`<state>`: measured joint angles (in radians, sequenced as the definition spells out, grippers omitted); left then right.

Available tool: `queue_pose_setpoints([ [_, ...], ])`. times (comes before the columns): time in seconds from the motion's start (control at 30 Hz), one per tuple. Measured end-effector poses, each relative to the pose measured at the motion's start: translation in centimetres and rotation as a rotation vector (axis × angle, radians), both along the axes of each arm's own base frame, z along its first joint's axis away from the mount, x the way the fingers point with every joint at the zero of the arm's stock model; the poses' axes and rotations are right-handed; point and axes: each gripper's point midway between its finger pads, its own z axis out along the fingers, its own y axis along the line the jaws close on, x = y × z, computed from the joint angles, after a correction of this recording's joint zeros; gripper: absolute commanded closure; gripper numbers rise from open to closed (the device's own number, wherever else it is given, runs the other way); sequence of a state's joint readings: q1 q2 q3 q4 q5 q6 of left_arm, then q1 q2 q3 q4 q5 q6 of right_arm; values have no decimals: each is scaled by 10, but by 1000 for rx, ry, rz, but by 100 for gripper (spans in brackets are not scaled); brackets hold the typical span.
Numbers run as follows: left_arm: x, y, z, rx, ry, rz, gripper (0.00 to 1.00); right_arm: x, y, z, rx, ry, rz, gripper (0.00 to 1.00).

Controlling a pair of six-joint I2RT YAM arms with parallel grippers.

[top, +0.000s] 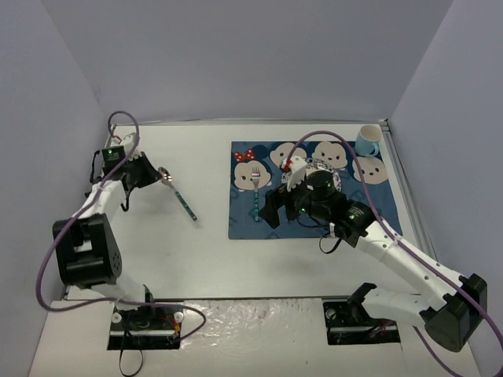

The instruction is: Set the dinner table for one person

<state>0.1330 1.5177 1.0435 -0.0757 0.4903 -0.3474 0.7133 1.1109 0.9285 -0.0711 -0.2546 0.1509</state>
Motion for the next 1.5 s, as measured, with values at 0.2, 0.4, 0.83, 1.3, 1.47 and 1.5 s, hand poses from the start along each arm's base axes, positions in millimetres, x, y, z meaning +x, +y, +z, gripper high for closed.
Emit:
queue_pose_setpoints([
  [0.2,-17,-68,60,5,-133,-91,100,8,42,2,-21,19,19,6],
  [0.4,-40,-109,67,-11,-105,-115,100,23,77,-9,-64,42,16,11],
  [0.83,-61,-136,82,-24,-117,-112,100,45,121,-28,-115,54,7,40],
  [1.3,-64,-142,86,-25,-119,-120,100,55,132,-36,-128,55,2,82],
  [1.47,-65,-143,86,-25,-118,-121,100,56,130,-36,-134,51,-13,100],
  [1.5,-65,-143,87,-24,-119,-122,100,57,130,-36,-135,50,-15,100],
])
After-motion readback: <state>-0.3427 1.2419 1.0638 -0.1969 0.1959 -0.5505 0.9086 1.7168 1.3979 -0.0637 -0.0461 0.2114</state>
